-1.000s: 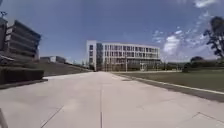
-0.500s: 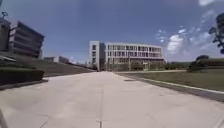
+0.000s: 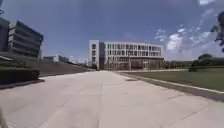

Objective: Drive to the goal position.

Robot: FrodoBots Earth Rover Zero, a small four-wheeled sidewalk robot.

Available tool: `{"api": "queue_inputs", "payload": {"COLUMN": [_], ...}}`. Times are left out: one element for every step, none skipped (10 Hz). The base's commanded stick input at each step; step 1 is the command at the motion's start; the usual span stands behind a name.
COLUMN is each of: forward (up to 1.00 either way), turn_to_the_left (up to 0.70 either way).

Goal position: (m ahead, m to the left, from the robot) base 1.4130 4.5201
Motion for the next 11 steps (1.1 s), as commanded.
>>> {"api": "queue_inputs", "payload": {"forward": [0.7, 0.7, 0.7, 0.7, 0.7, 0.7, 0.7, 0.7, 0.7, 0.7, 0.7], "turn_to_the_left": [0.0, 0.0, 0.0, 0.0, 0.0, 0.0, 0.0, 0.0, 0.0, 0.0, 0.0]}}
